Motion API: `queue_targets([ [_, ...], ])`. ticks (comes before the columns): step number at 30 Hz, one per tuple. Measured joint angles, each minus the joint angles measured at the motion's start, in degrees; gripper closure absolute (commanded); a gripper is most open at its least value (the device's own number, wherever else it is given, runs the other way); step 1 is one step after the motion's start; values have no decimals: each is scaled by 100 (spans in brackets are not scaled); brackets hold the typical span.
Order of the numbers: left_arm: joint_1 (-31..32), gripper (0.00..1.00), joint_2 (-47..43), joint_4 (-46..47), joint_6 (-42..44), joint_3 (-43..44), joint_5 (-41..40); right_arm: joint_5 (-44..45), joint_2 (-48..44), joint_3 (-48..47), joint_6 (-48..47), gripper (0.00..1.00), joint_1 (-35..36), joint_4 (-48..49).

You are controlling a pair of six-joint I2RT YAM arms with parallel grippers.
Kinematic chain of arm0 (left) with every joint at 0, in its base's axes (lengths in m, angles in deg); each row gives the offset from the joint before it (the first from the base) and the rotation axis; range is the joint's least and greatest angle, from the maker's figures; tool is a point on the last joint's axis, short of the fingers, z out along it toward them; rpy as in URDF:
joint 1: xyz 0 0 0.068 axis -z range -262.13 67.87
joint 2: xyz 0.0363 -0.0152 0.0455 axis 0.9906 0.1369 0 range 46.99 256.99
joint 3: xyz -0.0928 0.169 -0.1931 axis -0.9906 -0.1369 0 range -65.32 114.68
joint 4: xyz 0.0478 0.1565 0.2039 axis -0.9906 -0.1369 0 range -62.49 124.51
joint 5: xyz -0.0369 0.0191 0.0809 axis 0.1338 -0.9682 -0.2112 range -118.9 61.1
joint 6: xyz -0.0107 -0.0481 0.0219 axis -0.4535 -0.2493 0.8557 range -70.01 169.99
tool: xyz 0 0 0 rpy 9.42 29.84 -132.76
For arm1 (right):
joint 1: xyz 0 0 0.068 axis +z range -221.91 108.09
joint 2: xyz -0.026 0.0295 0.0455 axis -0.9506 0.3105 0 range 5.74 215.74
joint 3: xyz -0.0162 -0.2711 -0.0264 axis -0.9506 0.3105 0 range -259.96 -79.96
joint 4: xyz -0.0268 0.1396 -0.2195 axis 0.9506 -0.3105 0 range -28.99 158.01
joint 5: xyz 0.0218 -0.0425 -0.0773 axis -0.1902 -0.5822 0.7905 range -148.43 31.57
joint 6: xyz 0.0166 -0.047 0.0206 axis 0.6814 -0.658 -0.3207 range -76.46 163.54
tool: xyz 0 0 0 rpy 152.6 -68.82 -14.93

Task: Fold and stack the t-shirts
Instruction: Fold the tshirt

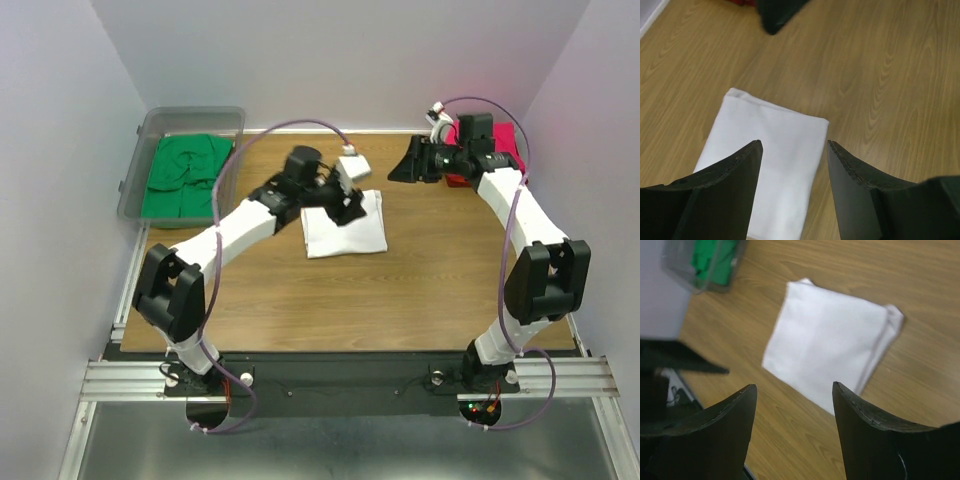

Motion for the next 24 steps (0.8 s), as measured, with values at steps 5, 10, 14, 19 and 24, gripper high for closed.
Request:
queue_targets([
  [5, 1027, 35, 140, -157, 935, -498, -1163, 625, -24, 828, 203, 30, -372, -48],
  [10, 1690, 38, 702, -109, 1604, -603, -2227, 876, 50, 1513, 348, 28, -634, -160],
  [14, 2026, 39, 1261, 9, 1915, -555, -2828, 861, 111, 1805, 472, 27, -647, -94],
  [19, 2293, 41, 1864, 216, 2236, -455, -3421, 682, 127, 2236, 721, 25, -730, 168],
  [24, 2391, 50, 2124, 544, 2459, -332, -3825, 590, 116, 2852, 1141, 16, -763, 619],
])
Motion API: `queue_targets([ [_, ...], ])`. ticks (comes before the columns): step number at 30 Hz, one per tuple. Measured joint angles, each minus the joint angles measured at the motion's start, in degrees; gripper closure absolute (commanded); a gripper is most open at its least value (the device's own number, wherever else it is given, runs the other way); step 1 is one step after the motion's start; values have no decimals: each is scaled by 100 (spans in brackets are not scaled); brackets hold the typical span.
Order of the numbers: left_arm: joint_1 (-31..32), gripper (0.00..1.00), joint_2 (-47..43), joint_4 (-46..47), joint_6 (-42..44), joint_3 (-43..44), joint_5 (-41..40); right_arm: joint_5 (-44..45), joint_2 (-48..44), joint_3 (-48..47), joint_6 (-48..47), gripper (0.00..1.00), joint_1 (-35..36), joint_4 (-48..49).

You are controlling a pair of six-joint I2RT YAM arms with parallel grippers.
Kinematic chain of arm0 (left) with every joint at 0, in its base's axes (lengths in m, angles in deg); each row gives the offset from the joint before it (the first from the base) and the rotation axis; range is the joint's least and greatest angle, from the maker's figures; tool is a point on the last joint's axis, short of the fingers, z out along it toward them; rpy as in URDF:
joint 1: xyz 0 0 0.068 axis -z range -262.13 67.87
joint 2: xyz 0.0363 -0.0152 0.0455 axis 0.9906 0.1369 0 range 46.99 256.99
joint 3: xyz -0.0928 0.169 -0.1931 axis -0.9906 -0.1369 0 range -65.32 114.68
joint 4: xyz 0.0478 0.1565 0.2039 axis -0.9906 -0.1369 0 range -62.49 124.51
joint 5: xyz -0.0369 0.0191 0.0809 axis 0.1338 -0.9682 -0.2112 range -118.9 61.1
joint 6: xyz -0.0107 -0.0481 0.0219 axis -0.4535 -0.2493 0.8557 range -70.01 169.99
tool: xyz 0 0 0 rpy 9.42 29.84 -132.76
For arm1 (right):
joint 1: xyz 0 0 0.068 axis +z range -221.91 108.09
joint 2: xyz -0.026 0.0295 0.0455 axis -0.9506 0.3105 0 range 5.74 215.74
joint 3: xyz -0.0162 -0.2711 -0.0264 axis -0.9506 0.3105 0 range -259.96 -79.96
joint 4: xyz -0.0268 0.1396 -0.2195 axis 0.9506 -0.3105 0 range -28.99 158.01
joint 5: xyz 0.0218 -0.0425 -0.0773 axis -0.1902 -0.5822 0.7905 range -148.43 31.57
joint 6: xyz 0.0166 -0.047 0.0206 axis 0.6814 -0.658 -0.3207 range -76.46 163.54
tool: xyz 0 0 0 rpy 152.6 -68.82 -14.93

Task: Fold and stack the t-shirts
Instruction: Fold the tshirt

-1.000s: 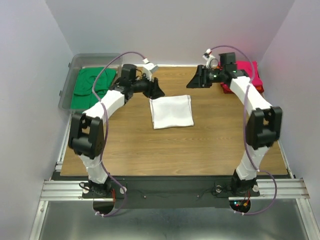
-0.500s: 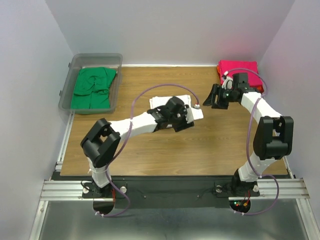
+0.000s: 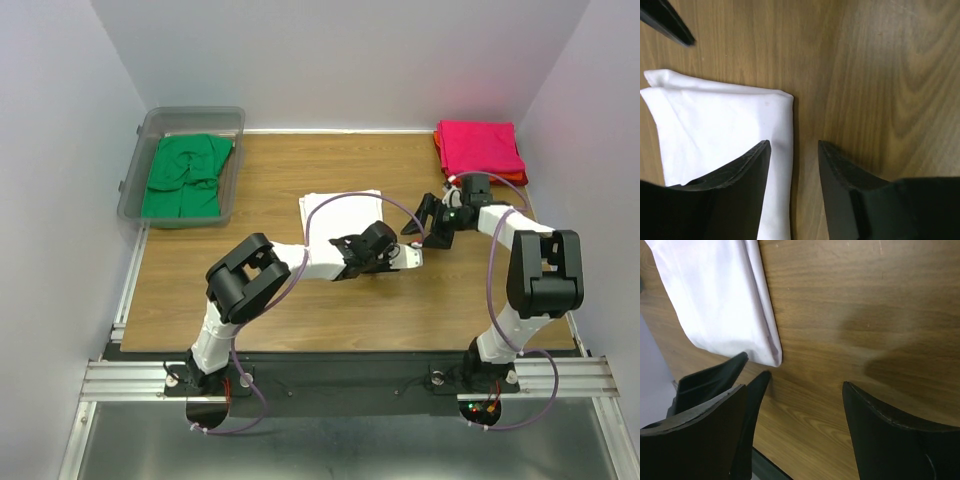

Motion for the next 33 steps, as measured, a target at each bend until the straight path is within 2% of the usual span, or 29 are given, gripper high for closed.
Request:
queue_targets([
  [5, 17, 71, 168, 326, 262, 4, -326, -79, -2, 249, 306, 16, 0, 254],
  [9, -17, 93, 291, 420, 350, 52, -378, -221, 9, 299, 522, 17, 0, 522],
  [11, -66, 99, 297, 369, 273, 81, -264, -321, 11, 402, 658, 18, 0, 807],
  [14, -201, 100, 293, 282, 4, 168, 129, -422, 7, 726, 920, 19, 0, 1298],
  [18, -514, 100, 138, 144, -433, 188, 822, -629, 2, 1290, 1438, 27, 0, 1969],
  [20, -605, 100, 33, 101, -544, 188, 990, -667, 4, 1401, 1650, 28, 2, 2330],
  [29, -592, 100, -94, -31, -809, 387, 1423, -741, 247, 1718, 2721, 31, 109, 3952],
  [32, -592, 100, -94, -107, -850, 431, 1506, -728, 420, 1718, 2929, 35, 323, 4345],
  [33, -595, 100, -94, -120, -868, 439, 1526, -721, 483, 1718, 3003, 39, 391, 4459],
])
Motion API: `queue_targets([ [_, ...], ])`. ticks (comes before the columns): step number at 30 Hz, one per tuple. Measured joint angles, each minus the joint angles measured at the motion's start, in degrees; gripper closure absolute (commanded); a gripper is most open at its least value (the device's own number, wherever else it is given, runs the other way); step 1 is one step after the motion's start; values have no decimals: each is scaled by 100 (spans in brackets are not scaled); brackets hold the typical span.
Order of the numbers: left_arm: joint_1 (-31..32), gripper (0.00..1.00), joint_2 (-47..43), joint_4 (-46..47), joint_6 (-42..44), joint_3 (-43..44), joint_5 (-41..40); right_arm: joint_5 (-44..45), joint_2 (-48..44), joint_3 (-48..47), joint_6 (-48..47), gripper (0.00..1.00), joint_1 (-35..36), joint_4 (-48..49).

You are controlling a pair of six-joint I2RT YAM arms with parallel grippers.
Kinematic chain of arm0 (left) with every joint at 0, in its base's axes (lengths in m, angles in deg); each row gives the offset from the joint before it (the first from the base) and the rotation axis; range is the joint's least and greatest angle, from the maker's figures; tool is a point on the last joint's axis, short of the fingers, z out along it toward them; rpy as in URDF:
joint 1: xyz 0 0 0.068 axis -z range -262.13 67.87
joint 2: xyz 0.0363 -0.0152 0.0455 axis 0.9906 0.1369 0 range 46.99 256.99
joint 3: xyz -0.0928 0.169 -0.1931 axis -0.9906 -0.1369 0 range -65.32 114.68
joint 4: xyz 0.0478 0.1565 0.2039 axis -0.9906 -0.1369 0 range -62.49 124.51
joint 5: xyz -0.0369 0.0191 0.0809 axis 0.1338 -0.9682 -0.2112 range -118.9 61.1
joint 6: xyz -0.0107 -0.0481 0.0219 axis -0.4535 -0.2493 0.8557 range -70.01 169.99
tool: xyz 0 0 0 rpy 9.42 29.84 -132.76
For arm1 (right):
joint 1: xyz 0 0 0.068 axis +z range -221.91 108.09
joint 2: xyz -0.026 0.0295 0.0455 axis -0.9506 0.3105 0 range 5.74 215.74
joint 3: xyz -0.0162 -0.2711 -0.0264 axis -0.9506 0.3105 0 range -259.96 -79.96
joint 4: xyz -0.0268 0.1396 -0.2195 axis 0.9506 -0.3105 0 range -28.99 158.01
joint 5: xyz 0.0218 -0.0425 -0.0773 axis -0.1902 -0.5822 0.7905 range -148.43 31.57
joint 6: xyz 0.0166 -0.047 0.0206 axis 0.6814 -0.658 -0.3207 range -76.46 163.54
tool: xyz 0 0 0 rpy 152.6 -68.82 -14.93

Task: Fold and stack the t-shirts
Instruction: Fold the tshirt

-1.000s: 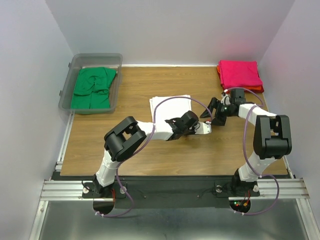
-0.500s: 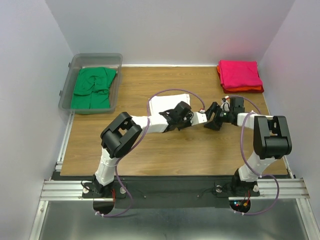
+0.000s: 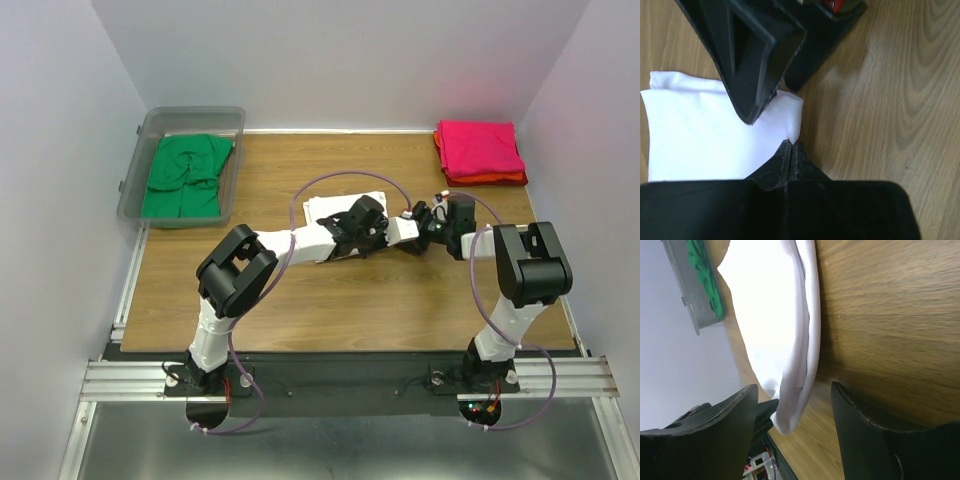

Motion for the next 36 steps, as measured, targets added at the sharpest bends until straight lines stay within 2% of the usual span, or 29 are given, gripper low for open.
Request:
queue_targets([
  [10, 0, 100, 0, -92, -160, 103, 138, 101, 844, -186, 601, 50, 216, 1051],
  [13, -4, 100, 0, -105, -184, 109, 157, 256, 1049, -289, 754, 57, 260, 1377],
  [30, -111, 100, 0, -129, -293, 175, 319, 990, 1875, -929, 1180, 64, 529, 2367],
  [32, -120, 100, 0, -131, -299, 177, 332, 1060, 1952, -1008, 1178, 72, 560, 2428],
  [35, -153, 100, 0, -136, -310, 177, 354, 1137, 2068, -1073, 1169, 92, 595, 2518],
  [36, -162, 97, 0, -136, -323, 177, 365, 1158, 2070, -1088, 1167, 97, 601, 2514],
])
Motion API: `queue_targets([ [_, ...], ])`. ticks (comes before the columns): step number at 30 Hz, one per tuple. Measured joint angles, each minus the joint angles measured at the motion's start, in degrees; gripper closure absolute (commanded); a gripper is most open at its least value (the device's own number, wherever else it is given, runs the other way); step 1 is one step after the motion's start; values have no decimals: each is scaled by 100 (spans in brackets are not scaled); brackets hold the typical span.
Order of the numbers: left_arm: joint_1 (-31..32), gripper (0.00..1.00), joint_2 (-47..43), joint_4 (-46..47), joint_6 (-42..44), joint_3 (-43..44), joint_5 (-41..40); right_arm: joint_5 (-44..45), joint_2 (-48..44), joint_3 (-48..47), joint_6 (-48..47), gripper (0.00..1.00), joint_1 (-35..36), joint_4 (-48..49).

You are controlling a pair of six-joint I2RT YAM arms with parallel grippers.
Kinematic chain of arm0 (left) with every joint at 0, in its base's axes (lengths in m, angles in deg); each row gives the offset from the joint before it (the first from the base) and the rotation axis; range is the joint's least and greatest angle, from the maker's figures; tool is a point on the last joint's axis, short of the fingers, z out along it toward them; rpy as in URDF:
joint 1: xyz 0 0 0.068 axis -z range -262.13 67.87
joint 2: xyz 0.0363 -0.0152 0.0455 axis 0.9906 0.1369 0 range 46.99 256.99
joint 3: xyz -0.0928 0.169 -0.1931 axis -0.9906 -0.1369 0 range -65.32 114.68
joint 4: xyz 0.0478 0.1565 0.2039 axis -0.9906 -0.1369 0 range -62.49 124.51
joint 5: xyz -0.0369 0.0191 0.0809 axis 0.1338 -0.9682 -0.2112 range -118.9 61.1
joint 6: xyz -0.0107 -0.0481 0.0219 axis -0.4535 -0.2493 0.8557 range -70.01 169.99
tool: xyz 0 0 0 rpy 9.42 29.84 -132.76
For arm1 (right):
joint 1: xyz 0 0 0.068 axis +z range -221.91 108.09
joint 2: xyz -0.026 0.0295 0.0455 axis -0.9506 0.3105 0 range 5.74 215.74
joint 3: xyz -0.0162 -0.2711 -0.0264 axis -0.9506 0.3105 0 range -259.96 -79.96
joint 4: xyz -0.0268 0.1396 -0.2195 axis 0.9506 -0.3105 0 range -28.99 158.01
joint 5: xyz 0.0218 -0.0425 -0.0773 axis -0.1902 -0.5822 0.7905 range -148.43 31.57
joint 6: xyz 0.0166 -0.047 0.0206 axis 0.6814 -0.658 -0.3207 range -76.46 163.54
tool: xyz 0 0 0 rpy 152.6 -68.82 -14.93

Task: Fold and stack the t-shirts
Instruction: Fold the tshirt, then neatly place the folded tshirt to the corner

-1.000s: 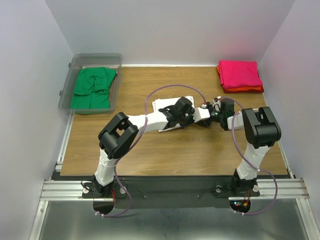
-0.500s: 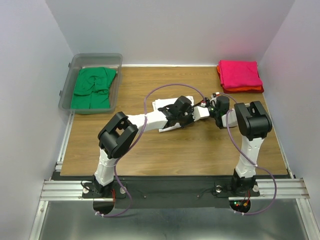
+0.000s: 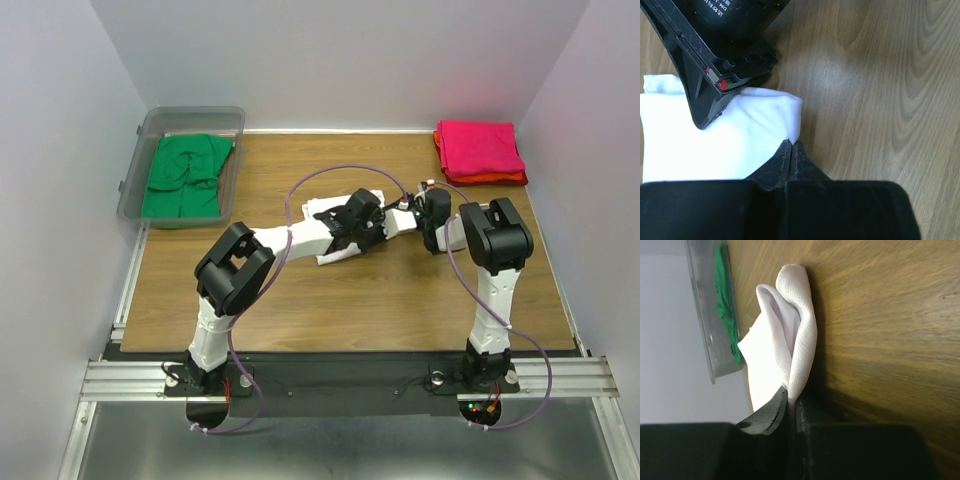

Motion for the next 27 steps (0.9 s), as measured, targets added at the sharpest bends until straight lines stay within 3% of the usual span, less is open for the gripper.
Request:
queue_targets([
  [2, -39, 87, 0, -11, -35, 0, 42, -4, 0, -42, -42, 99, 24, -24],
  [3, -68, 75, 0, -17, -83, 0, 70, -22, 0, -55, -74, 99, 28, -50],
  [7, -221, 55, -55, -74, -313, -7, 271, -122, -35, -387, -614, 99, 35, -702],
  [9, -446, 53, -258, -146, -494, -52, 400, -76, -48, -752, -1147, 99, 35, -1263],
  [11, -658, 33, -540, -225, -570, -140, 437, 7, -72, -1215, -1773, 99, 39, -1906],
  [12, -750, 12, -741, -269, -610, -205, 435, 90, -76, -1537, -2258, 99, 33, -2369],
  [13, -857, 4, -920, -306, -649, -251, 433, 153, -76, -1762, -2562, 99, 24, -2623],
  [20, -1119, 2, -2094, -483, -822, -643, 420, 605, -103, -2981, -4459, 99, -199, -4218],
  [27, -1191, 2, -2330, -719, -1038, -1165, 437, 973, -96, -4070, -5748, 99, -647, -5423],
])
